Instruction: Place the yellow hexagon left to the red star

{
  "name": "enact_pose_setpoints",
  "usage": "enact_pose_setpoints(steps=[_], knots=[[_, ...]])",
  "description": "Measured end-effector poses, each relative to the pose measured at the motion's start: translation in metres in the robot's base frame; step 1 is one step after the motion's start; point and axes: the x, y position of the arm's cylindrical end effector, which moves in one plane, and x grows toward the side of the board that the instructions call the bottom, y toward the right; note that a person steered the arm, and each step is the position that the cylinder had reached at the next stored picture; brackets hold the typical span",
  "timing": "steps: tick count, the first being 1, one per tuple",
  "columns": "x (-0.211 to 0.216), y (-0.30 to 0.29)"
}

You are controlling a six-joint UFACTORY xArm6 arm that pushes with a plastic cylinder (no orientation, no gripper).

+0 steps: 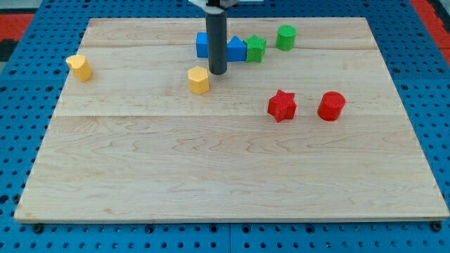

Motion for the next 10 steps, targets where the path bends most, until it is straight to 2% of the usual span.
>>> enact_pose_setpoints(steps=[2, 4, 6, 10], knots=[[-0.005, -0.052], [0.037, -0.048], [0.087, -0.015], [0.045, -0.044]])
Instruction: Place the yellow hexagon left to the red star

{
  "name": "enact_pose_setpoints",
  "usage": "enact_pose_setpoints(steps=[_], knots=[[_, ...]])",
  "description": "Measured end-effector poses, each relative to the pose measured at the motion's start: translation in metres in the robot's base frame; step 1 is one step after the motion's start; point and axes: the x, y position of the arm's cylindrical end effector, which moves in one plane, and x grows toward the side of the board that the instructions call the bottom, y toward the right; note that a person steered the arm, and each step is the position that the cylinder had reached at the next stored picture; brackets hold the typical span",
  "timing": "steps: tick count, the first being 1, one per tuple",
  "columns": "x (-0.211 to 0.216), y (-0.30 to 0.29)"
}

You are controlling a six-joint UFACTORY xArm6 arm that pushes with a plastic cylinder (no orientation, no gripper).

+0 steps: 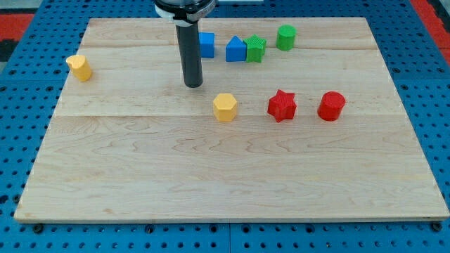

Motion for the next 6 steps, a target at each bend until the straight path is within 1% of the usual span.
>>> enact_pose_setpoints(steps=[1, 2, 3, 4, 5, 6], knots=[[-0.007, -0.009], [-0.048, -0.055], [-0.083, -0.116], [-0.083, -0.207], [-0.05, -0.236], [-0.002, -0.186]])
